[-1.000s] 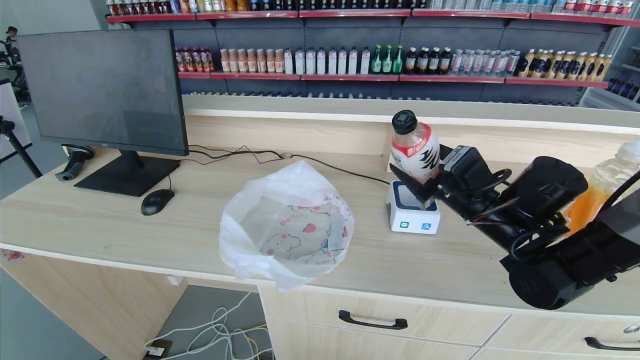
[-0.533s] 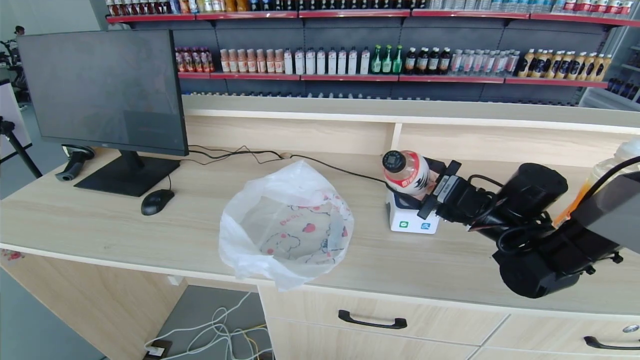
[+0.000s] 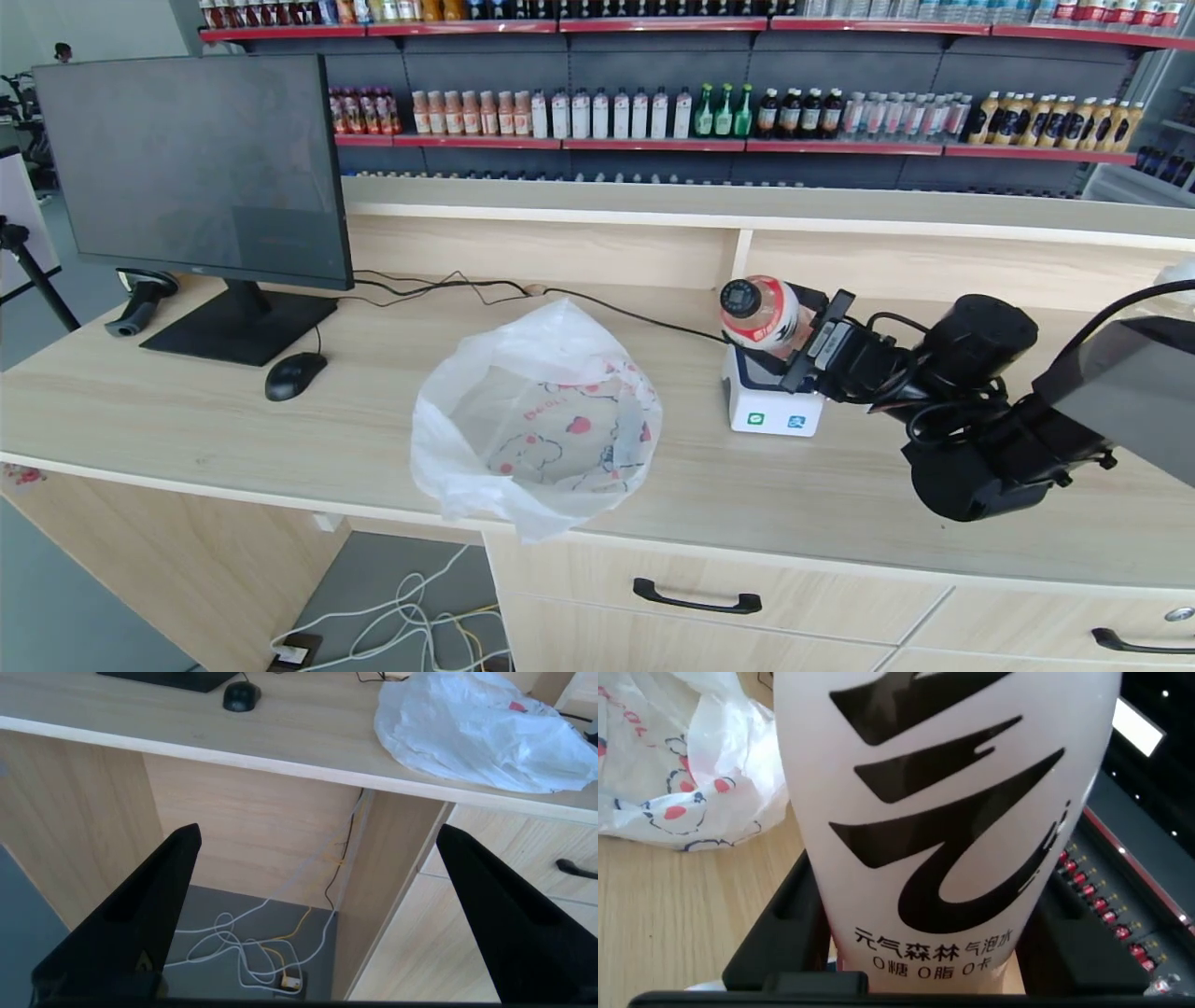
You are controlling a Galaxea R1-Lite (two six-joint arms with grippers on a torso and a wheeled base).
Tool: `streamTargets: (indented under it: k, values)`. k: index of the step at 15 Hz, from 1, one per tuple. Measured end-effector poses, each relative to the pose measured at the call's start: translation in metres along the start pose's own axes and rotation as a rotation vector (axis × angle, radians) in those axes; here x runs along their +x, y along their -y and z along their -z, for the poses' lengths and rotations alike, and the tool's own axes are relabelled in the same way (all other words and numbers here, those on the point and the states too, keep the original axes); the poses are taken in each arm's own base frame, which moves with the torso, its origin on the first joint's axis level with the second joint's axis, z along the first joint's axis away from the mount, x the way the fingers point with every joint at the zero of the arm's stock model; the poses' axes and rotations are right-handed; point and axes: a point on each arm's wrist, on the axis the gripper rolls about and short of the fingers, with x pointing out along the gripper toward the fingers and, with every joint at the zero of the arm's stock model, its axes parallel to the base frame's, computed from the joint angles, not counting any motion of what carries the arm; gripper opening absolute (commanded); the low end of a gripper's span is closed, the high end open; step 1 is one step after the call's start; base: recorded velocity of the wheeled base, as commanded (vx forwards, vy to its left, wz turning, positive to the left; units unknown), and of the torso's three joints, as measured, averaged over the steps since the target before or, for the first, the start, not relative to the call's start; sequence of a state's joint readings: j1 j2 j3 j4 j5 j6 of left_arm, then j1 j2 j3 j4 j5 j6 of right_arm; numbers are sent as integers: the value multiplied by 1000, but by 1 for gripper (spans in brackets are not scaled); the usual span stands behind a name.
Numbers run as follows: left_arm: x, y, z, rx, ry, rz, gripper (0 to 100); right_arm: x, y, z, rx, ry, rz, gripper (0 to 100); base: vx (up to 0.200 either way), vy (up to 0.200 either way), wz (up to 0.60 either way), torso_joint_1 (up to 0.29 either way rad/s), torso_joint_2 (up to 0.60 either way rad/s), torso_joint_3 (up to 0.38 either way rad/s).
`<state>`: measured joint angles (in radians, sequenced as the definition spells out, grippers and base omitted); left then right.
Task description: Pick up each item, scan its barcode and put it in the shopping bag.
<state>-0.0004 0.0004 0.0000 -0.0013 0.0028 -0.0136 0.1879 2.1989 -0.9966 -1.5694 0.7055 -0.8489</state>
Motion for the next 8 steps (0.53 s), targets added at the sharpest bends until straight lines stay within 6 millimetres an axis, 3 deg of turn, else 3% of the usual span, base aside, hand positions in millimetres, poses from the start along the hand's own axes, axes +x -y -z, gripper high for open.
streamTargets:
  k: [8]
  values:
    - [0,0,0,4,0,0,100,-9,1,16,-6,-31,-1,0,0,0,0,0,0,0]
